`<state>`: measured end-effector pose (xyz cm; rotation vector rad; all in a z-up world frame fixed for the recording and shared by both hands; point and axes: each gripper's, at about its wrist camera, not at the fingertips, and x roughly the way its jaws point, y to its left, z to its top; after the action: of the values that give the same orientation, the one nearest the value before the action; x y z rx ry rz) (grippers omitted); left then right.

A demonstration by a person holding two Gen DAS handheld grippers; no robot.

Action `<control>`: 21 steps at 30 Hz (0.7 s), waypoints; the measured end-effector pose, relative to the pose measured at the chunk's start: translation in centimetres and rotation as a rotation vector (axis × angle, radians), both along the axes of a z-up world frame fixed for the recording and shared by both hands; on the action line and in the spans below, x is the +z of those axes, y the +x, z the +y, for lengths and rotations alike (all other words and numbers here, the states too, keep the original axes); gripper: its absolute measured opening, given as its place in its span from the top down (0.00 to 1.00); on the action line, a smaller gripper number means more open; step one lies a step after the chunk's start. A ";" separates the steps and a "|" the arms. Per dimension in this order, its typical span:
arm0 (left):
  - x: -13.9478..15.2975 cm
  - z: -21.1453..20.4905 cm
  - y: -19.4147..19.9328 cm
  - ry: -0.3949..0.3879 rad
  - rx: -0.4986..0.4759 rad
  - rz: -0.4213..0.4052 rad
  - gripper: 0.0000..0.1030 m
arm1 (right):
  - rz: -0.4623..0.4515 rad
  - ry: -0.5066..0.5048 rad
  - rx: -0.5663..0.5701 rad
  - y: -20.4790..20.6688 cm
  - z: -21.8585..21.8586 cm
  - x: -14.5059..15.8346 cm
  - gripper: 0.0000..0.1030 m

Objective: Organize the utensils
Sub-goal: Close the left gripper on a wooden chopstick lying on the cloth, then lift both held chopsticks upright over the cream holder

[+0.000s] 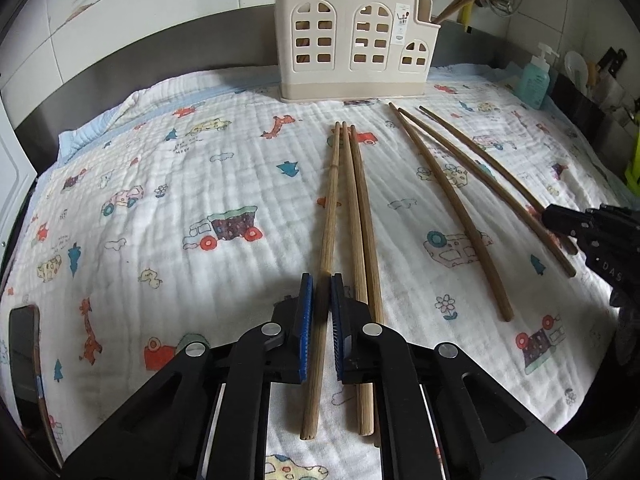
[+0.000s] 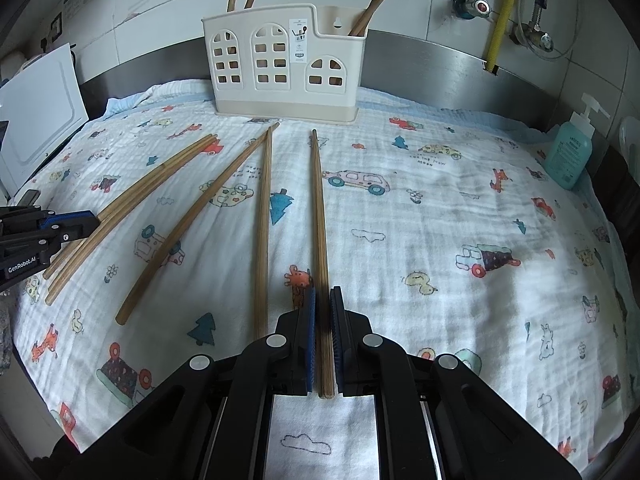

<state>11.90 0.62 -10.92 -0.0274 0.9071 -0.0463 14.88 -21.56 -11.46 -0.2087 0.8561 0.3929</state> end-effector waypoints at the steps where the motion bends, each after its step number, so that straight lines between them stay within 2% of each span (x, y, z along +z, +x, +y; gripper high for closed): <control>1: 0.0 0.1 0.0 -0.020 0.000 0.001 0.94 | 0.001 0.003 0.000 0.0 -0.1 0.0 0.92; 9: 0.1 1.3 -0.1 -0.106 -0.001 -0.017 0.94 | -0.001 0.019 -0.009 -0.1 -0.3 0.0 0.93; 11: 0.5 1.4 -0.3 -0.106 -0.007 -0.030 0.94 | -0.013 0.020 -0.014 -0.3 -0.5 0.4 0.93; 21: 4.4 2.6 -0.8 -0.116 -0.006 -0.144 0.94 | -0.168 0.046 -0.023 -1.1 -0.6 6.0 0.93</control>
<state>11.12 3.19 -6.55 -0.1277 0.7600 -0.1050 13.77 -22.20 -5.49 -0.1863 0.6830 0.3683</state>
